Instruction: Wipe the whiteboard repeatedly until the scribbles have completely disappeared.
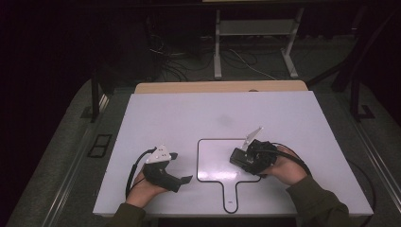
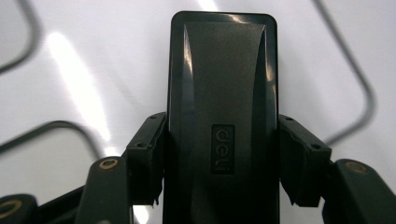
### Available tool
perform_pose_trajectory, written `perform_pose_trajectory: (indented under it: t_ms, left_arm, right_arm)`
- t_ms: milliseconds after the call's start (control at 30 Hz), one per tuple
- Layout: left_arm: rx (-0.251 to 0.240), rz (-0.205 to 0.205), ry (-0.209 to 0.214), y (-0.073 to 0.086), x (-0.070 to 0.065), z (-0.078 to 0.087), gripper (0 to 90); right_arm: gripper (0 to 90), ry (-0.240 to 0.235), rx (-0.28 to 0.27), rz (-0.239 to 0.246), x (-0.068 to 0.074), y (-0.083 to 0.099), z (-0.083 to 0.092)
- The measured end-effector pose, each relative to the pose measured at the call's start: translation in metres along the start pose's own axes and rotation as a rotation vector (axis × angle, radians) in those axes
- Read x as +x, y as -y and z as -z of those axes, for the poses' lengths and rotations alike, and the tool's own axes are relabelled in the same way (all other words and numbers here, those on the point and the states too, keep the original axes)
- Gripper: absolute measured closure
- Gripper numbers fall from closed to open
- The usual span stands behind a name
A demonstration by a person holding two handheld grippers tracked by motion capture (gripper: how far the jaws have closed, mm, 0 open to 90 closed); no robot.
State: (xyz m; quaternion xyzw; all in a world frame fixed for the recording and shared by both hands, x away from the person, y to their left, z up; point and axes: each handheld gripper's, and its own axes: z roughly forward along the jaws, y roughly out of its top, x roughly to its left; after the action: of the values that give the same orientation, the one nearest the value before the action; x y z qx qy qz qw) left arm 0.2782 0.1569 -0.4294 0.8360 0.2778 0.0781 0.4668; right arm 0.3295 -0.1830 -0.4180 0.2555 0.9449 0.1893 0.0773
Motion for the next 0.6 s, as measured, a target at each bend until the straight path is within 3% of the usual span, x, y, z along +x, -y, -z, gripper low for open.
perform_pose_trajectory:
  t_ms: [133, 233, 600]
  left_arm:
    - [0.003, -0.001, 0.001, 0.0, 0.0, -0.001, 0.0]
    - [0.004, -0.002, 0.002, 0.0, 0.0, -0.001, 0.0]
    - [0.007, -0.007, 0.005, -0.001, -0.001, -0.003, 0.0]
  right_arm:
    - [38.7, 0.012, -0.002, -0.033, -0.01, 0.003, 0.0]
    - [38.7, 0.006, 0.002, -0.011, -0.005, 0.002, 0.0]
    - [38.7, -0.077, -0.012, 0.135, 0.043, -0.025, -0.009]
